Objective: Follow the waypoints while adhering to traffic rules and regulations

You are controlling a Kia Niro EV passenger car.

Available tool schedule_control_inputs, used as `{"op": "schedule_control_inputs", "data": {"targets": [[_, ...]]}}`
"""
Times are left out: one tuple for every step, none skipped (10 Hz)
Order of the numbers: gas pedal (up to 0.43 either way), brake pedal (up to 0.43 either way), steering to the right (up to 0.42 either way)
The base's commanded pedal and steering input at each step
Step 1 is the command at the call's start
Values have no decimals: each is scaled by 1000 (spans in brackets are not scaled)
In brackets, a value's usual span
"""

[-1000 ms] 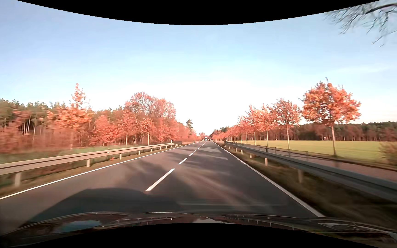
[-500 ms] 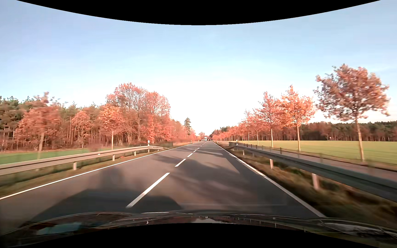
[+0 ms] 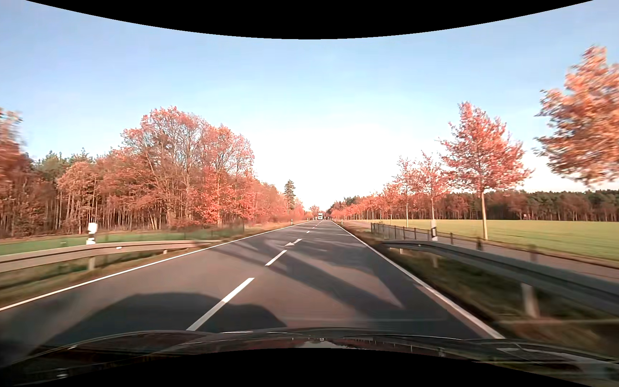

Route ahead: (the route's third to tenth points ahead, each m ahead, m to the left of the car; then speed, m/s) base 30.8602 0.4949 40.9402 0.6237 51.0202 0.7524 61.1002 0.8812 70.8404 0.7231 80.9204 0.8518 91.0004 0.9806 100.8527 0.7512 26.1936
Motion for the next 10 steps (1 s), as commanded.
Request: {"op": "schedule_control_inputs", "data": {"targets": [[169,0,0],[169,0,0],[157,0,0],[157,0,0],[157,0,-1],[157,0,0],[157,0,0],[157,0,-1],[157,0,0],[157,0,-1]]}}
